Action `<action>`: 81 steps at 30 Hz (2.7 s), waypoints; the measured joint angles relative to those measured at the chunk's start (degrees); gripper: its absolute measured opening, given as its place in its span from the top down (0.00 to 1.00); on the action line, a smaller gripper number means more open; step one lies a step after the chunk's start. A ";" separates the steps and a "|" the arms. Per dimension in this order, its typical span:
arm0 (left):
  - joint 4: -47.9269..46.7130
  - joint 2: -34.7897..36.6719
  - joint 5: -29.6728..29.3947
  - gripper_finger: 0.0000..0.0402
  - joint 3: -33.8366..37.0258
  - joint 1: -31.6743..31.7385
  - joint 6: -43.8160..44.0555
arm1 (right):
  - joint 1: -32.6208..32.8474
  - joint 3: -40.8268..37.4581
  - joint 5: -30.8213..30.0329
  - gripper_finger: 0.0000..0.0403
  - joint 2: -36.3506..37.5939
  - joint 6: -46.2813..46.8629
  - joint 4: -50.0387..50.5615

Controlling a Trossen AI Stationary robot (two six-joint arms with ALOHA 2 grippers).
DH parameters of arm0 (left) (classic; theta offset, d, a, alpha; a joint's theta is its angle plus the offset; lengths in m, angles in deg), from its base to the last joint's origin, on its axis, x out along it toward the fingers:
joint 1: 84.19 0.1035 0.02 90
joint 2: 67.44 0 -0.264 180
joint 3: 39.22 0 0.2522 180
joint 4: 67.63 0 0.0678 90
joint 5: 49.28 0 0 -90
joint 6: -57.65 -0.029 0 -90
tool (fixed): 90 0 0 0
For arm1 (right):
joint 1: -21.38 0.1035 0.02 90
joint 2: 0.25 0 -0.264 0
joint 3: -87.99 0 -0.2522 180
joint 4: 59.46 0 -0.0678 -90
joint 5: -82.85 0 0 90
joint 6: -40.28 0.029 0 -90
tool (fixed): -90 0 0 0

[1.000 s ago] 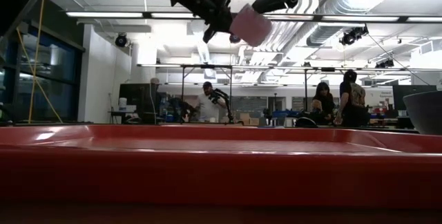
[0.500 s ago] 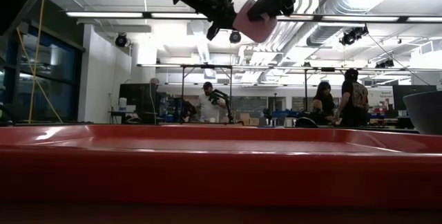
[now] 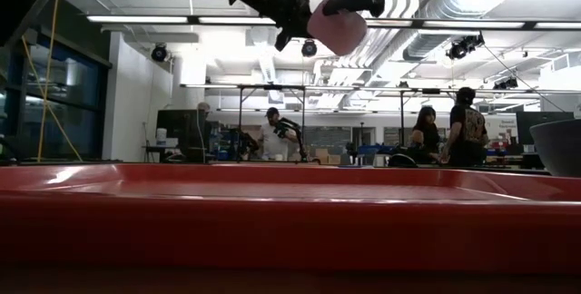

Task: Set up tray
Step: Put the pink mug on the red serving tray

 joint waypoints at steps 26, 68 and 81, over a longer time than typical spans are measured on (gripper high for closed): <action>3.33 0.04 -1.01 0.26 0.00 7.63 -10.77 | 6.54 -5.55 6.94 1.00 13.08 18.04 -8.17; 0.98 0.04 11.13 0.26 0.00 7.98 -23.63 | 29.12 -37.64 -10.40 1.00 -12.63 43.20 -54.36; -1.36 0.04 11.08 0.26 0.00 7.98 -25.55 | 31.08 -37.57 -16.33 1.00 -16.84 50.26 -53.30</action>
